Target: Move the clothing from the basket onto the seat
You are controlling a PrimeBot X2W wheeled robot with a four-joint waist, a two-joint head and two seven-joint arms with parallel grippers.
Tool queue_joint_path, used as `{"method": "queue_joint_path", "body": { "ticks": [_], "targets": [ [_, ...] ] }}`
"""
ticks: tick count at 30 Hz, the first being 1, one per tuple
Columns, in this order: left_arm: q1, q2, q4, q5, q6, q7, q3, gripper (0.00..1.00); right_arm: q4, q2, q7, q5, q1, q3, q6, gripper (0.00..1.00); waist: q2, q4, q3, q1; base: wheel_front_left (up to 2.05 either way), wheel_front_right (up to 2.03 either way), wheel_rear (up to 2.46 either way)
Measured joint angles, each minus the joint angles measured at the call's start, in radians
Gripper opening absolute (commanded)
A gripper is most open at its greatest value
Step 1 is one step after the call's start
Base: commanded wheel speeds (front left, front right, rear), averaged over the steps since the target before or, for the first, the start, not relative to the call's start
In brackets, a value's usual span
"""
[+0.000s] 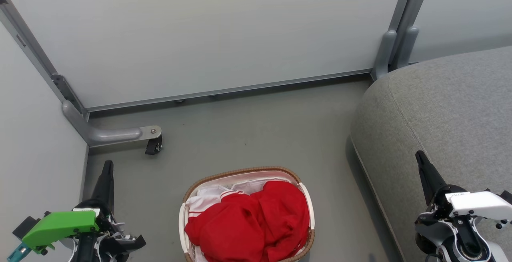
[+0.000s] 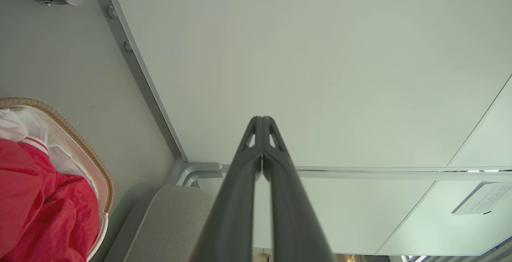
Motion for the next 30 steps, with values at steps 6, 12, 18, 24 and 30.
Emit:
{"method": "queue_joint_path", "body": {
  "ticks": [6, 12, 18, 24, 30],
  "targets": [
    [0.0, 0.0, 0.0, 0.0, 0.0, 0.0, 0.0, 0.0, 0.0, 0.0, 0.0, 0.0, 0.0, 0.0, 0.0, 0.0, 0.0, 0.0, 0.0, 0.0, 0.0, 0.0, 0.0],
    [0.0, 0.0, 0.0, 0.0, 0.0, 0.0, 0.0, 0.0, 0.0, 0.0, 0.0, 0.0, 0.0, 0.0, 0.0, 0.0, 0.0, 0.0, 0.0, 0.0, 0.0, 0.0, 0.0],
    [0.001, -0.001, 0.002, 0.0, 0.0, 0.0, 0.0, 1.0, 0.002, 0.001, 0.0, 0.0, 0.0, 0.0, 0.0, 1.0, 0.0, 0.0, 0.0, 0.0, 0.0, 0.0, 0.0],
    [0.03, -0.009, 0.047, 0.003, 0.004, -0.009, -0.007, 1.0, 0.035, 0.011, -0.006, -0.003, 0.022, 0.006, 0.0, 1.0, 0.0, 0.0, 0.001, 0.0, 0.0, 0.0, 0.0],
    [0.027, -0.005, 0.057, 0.073, 0.004, -0.04, -0.015, 1.0, 0.035, -0.009, -0.038, -0.074, 0.017, 0.031, 0.0, 1.0, 0.0, 0.001, 0.003, 0.0, 0.0, 0.0, 0.0]
  ]
}}
